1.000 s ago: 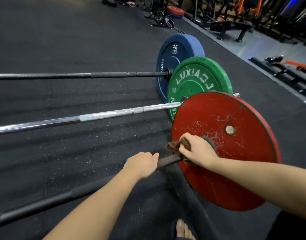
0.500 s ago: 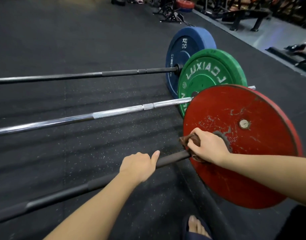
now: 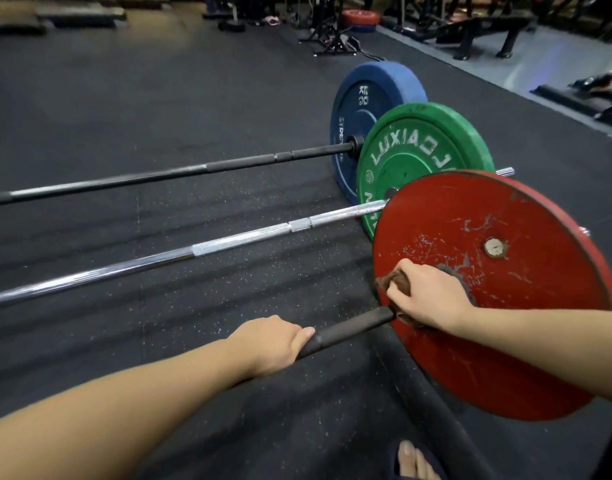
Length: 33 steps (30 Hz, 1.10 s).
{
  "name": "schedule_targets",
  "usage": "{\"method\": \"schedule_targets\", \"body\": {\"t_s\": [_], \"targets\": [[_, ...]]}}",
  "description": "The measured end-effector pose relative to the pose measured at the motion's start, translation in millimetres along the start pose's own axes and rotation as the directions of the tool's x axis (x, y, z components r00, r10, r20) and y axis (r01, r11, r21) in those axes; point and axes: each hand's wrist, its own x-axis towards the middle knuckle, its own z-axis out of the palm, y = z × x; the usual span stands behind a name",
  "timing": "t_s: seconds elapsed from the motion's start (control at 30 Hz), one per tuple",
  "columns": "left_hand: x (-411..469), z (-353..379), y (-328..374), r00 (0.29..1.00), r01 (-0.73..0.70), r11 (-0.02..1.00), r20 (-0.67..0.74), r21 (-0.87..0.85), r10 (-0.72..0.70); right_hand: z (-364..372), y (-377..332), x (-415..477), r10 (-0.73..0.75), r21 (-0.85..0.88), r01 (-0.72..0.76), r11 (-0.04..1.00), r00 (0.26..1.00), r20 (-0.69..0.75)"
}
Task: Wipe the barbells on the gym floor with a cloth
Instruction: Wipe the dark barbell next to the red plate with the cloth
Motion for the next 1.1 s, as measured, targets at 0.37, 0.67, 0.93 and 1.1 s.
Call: {"method": "schedule_targets", "body": {"t_s": [0.37, 0.67, 0.93, 1.1], "targets": [[0, 11, 2, 0.996, 0.039, 0.999, -0.074, -0.029, -0.041, 21, -53, -15, -0.172, 0.049, 0.175, 0.983, 0.984, -0.049], [7, 16, -3, 0.996, 0.036, 0.997, -0.081, -0.074, -0.042, 5, -2, 3, -0.078, 0.018, 0.078, 0.997, 0.997, 0.008], [10, 16, -1, 0.998, 0.056, 0.996, -0.036, -0.076, -0.059, 25, -73, -16, -0.252, 0.115, 0.255, 0.96, 0.967, -0.035], [11, 17, -4, 0.998, 0.049, 0.994, -0.037, -0.099, -0.053, 16, -42, -2, -0.385, 0.108, 0.378, 0.92, 0.921, 0.056]]}}
